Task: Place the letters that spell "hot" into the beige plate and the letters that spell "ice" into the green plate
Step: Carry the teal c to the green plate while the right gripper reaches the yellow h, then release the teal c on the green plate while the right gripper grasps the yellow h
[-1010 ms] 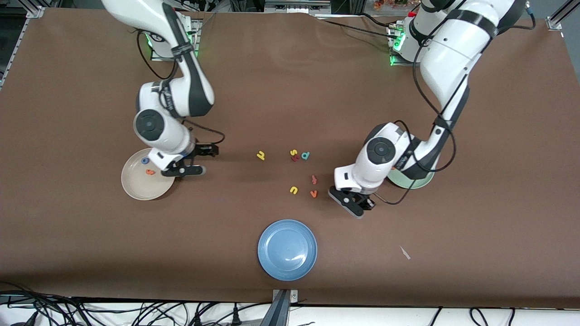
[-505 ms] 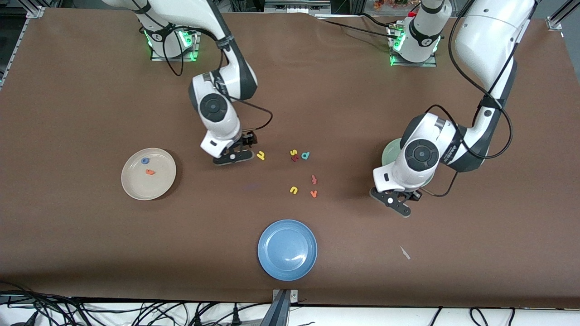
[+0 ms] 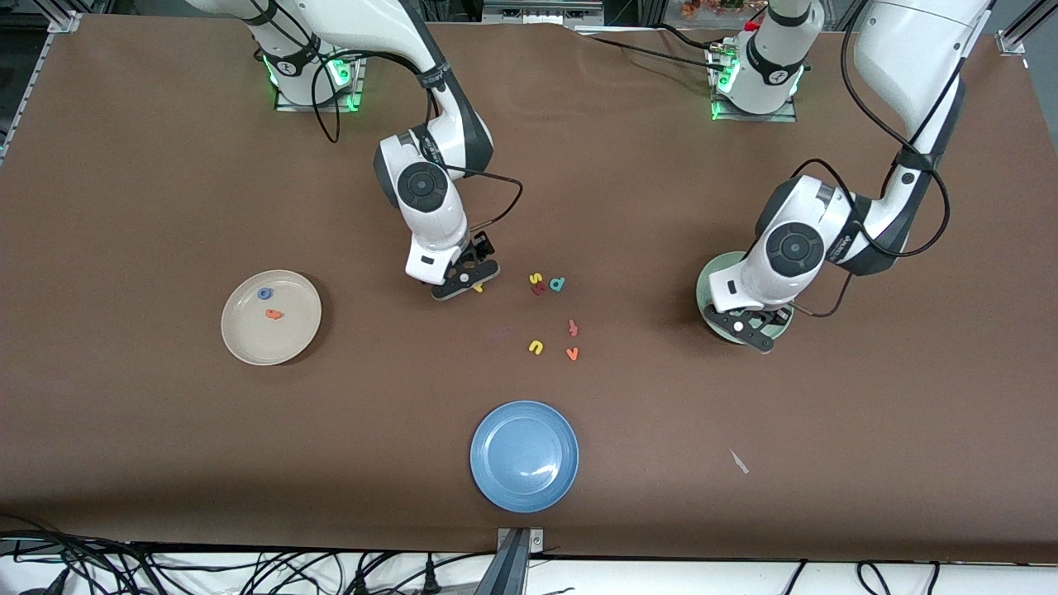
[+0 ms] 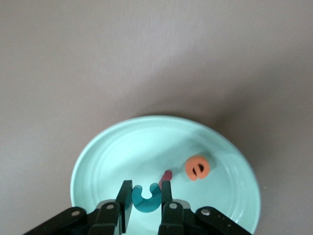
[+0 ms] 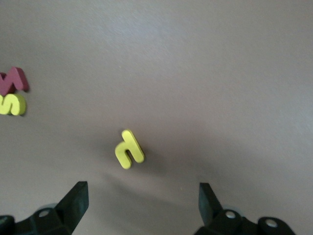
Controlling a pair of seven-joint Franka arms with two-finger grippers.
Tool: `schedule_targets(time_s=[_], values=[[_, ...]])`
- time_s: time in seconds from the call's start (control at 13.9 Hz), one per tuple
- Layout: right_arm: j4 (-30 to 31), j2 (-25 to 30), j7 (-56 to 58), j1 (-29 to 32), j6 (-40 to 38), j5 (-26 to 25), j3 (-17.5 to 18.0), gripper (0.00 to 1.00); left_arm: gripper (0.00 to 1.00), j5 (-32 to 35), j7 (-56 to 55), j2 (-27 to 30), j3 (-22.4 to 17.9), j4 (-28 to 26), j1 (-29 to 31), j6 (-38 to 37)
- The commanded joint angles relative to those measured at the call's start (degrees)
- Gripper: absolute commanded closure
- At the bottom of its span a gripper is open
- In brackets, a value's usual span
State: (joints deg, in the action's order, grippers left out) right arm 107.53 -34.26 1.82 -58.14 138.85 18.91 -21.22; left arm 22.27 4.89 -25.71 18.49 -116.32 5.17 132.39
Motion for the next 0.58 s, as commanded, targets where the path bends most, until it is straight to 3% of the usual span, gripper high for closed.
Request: schedule_targets(time_s=[0.0, 0.07, 0.22, 0.36, 0.43, 0.5], values=[[-3.6, -4.6, 3.9, 0.6, 1.8, 3.8, 1.5, 0.00, 0.85, -0.9, 0.6, 2.4, 0.9, -7.1, 3.4, 6.6], [-4.0, -5.5, 5.5, 0.8, 3.3, 4.3, 1.7, 0.00, 0.72, -1.0, 0.6, 2.2, 0.9, -7.7, 3.4, 8.1], [-4.1, -6.2, 6.4, 0.9, 3.4, 4.7, 1.9, 0.01, 0.00, -0.9, 0.7, 2.2, 0.9, -6.8, 4.1, 8.2], [-3.9, -6.1, 6.4, 0.7, 2.5, 4.9, 1.9, 0.06, 0.00, -1.0, 0.5, 2.8, 1.2, -4.9, 4.1, 6.1], [-4.1, -6.0, 6.4, 0.7, 1.7, 4.8, 1.9, 0.14, 0.00, -1.1, 0.4, 3.0, 1.7, -3.2, 4.1, 4.4], [-4.1, -5.9, 6.4, 0.8, 1.6, 4.8, 1.9, 0.33, 0.00, -1.2, 0.4, 3.6, 2.4, -1.5, 4.1, 1.4]])
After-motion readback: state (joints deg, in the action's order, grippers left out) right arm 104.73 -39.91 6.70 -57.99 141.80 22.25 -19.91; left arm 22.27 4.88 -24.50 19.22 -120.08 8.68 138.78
